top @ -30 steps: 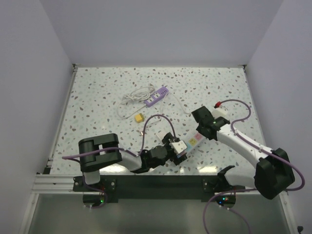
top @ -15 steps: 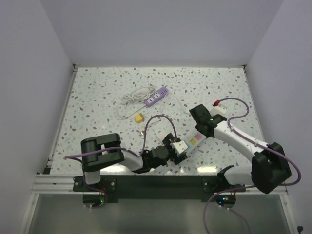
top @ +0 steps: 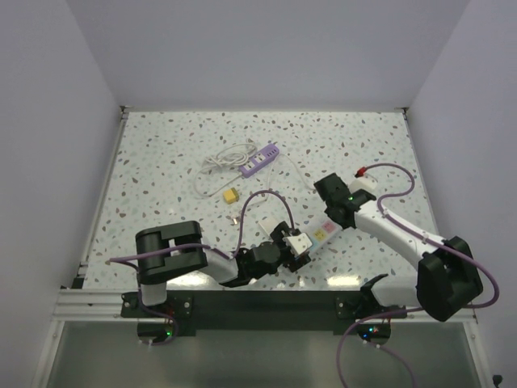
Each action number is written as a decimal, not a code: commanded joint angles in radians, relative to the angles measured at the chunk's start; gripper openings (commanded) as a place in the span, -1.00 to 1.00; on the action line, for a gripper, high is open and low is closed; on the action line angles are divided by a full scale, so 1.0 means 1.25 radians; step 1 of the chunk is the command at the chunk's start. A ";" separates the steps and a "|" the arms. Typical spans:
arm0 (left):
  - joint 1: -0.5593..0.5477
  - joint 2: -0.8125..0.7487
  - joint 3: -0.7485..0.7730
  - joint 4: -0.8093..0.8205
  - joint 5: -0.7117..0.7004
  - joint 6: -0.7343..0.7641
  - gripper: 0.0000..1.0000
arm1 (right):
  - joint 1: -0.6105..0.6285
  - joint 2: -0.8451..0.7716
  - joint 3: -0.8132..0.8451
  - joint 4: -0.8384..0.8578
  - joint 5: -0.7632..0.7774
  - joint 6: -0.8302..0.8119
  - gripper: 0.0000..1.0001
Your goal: Insert the plug
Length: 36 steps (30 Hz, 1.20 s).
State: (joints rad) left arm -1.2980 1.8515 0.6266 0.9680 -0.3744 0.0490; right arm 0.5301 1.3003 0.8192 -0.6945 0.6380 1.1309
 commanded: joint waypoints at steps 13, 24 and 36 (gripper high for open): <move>-0.004 0.005 0.019 0.015 -0.005 0.015 0.63 | -0.001 0.018 0.012 -0.045 0.041 0.048 -1.00; -0.004 0.000 0.008 0.020 -0.009 0.004 0.59 | 0.004 0.053 0.024 -0.021 0.036 0.068 -1.00; -0.005 -0.001 0.008 0.021 0.003 -0.006 0.55 | 0.034 0.079 0.007 -0.042 0.047 0.114 -1.00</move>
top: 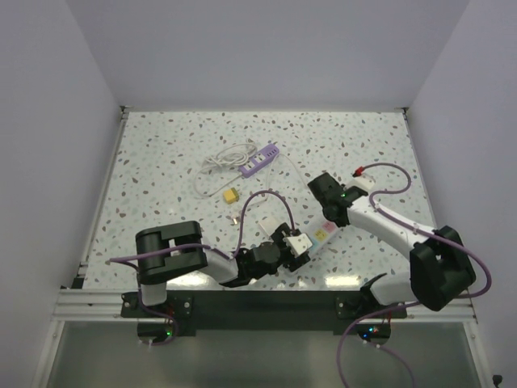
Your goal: Insert the plug
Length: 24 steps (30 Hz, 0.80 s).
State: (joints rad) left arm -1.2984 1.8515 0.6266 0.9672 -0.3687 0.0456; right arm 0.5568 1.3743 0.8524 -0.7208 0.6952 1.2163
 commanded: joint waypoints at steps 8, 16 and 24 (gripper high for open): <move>-0.004 -0.001 0.007 0.026 0.000 -0.001 0.50 | 0.023 0.057 -0.053 -0.003 0.006 0.059 -1.00; -0.004 -0.007 0.002 0.028 -0.001 -0.003 0.49 | 0.025 0.071 -0.088 0.005 0.008 0.060 -1.00; -0.004 -0.017 0.001 0.024 -0.007 0.002 0.48 | 0.032 0.135 -0.088 0.021 0.002 0.061 -1.00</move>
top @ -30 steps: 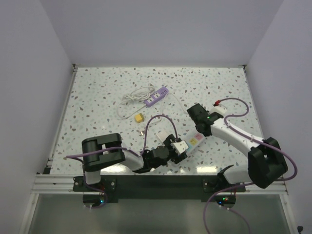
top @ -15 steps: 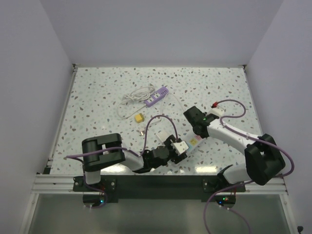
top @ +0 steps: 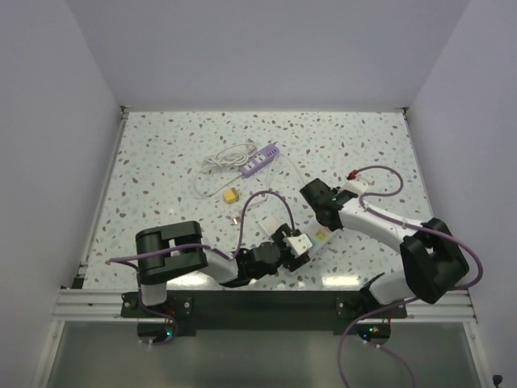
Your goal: Insert the plug
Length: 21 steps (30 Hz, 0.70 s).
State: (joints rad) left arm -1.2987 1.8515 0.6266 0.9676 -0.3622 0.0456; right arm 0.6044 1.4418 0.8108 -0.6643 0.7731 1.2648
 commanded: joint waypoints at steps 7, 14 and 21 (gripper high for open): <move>-0.004 -0.018 -0.004 0.020 -0.017 0.003 0.48 | 0.027 0.155 -0.023 -0.037 -0.055 0.041 -1.00; -0.004 -0.025 -0.009 0.021 -0.019 0.004 0.51 | 0.042 0.152 -0.015 -0.043 -0.051 0.037 -1.00; -0.004 -0.051 -0.012 0.013 -0.029 0.005 0.86 | 0.047 0.096 -0.015 -0.053 -0.050 0.013 -1.00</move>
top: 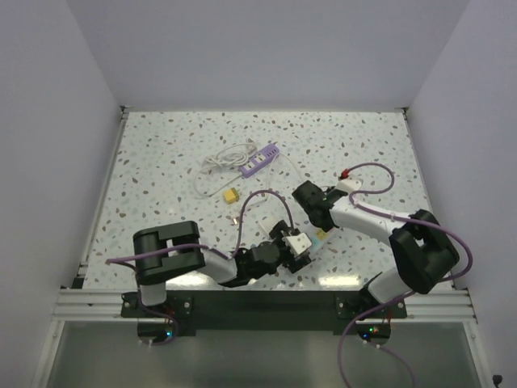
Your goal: Insert the plug
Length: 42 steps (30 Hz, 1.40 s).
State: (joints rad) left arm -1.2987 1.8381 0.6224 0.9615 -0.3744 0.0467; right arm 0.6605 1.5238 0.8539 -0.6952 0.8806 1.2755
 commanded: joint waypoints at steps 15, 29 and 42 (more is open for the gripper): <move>0.004 -0.282 -0.056 -0.084 -0.074 -0.004 1.00 | 0.003 -0.124 -0.023 -0.067 -0.129 -0.118 -0.36; 0.154 -0.344 -0.151 -0.189 -0.199 -0.132 1.00 | 0.002 -0.169 0.025 -0.114 -0.085 -0.169 0.53; 0.174 -0.264 -0.217 -0.054 -0.109 -0.069 1.00 | 0.002 -0.371 -0.040 0.052 -0.164 -0.425 0.97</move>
State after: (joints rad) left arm -1.0847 1.5047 0.3721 0.7662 -0.5606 -0.0669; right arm 0.6563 1.1236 0.8307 -0.7143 0.7059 0.8642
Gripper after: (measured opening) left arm 0.997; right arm 0.986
